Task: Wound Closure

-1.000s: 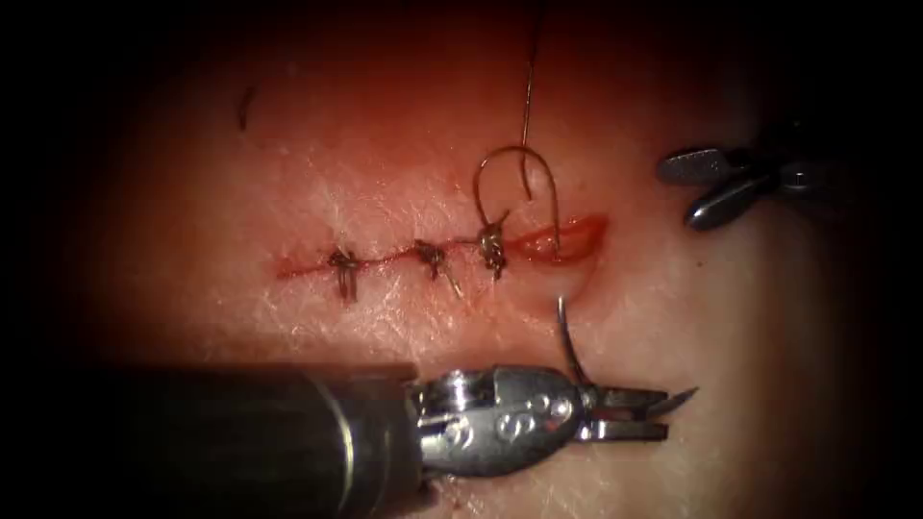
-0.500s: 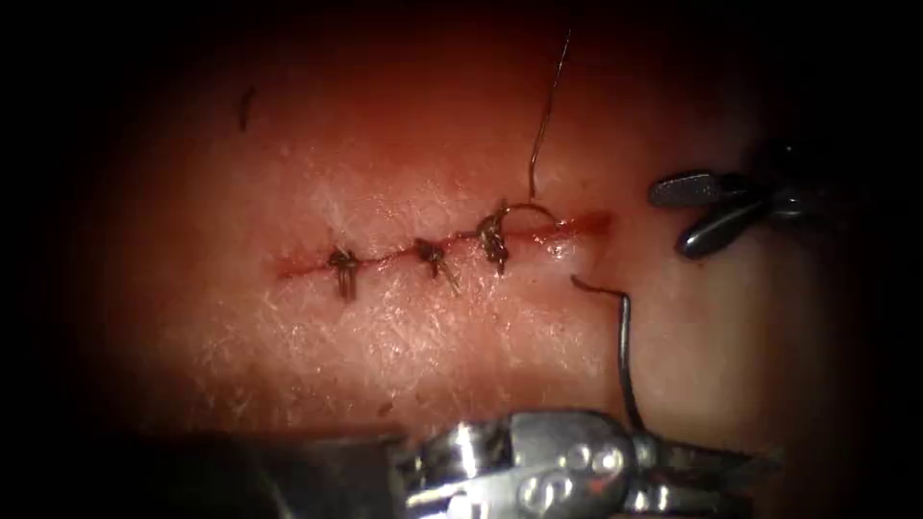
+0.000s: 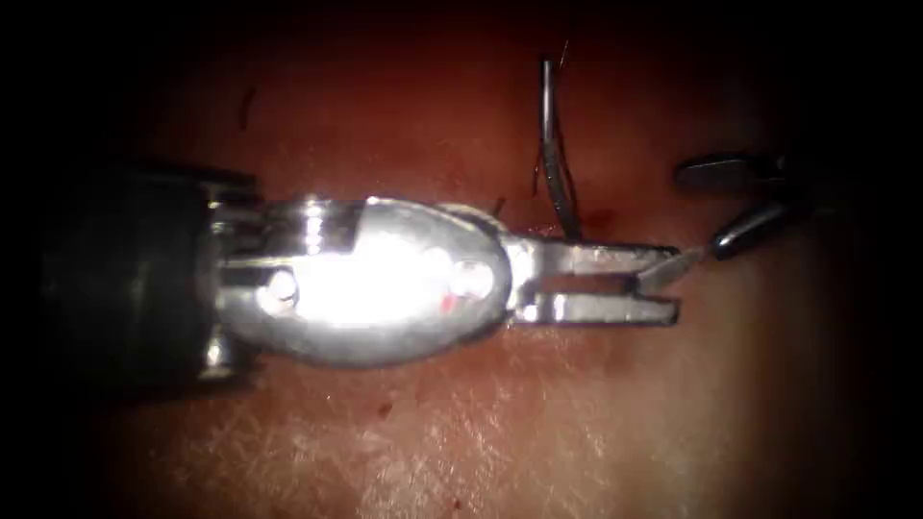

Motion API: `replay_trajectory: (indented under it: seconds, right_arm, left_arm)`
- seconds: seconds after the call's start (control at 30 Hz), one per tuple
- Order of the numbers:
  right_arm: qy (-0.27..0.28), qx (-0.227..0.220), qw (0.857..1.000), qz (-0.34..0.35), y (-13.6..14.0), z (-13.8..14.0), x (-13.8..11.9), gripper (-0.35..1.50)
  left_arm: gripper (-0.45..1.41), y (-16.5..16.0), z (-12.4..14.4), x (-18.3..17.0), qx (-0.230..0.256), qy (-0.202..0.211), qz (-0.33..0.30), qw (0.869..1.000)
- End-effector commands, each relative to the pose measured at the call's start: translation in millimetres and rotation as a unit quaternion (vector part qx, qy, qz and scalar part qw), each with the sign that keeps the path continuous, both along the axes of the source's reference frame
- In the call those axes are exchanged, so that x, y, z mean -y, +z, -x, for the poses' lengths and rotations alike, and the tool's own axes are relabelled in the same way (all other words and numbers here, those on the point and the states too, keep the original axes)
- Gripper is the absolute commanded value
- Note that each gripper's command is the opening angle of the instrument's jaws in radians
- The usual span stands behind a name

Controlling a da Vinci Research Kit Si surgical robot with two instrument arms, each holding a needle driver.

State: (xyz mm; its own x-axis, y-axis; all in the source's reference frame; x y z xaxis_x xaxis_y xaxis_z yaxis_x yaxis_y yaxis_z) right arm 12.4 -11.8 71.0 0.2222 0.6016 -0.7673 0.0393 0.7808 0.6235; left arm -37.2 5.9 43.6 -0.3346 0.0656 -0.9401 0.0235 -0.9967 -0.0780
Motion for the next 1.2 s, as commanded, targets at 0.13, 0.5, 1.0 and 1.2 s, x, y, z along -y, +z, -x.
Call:
replay_trajectory:
  seconds: [0.13, 0.5, 1.0, 1.2]
  right_arm:
    - [0.009, 0.003, 1.000, -0.002, -1.2, -4.4, 2.9, 1.09]
    - [0.059, 0.045, 0.997, 0.023, 2.3, -7.6, 6.1, 0.99]
    - [0.029, 0.067, 0.997, 0.034, 5.6, -8.4, 7.8, 0.71]
    - [0.012, 0.069, 0.997, 0.040, 7.0, -9.0, 9.0, 0.56]
  left_arm:
    - [-0.45, 0.6, -1.5, -1.0, -0.007, -0.003, 0.005, 1.000]
    - [-0.45, 0.3, -5.5, 0.2, -0.008, 0.004, 0.007, 1.000]
    - [-0.45, 1.2, -5.0, 1.3, -0.003, 0.011, 0.009, 1.000]
    - [-0.45, 1.2, -4.9, 1.3, -0.003, 0.010, 0.009, 1.000]
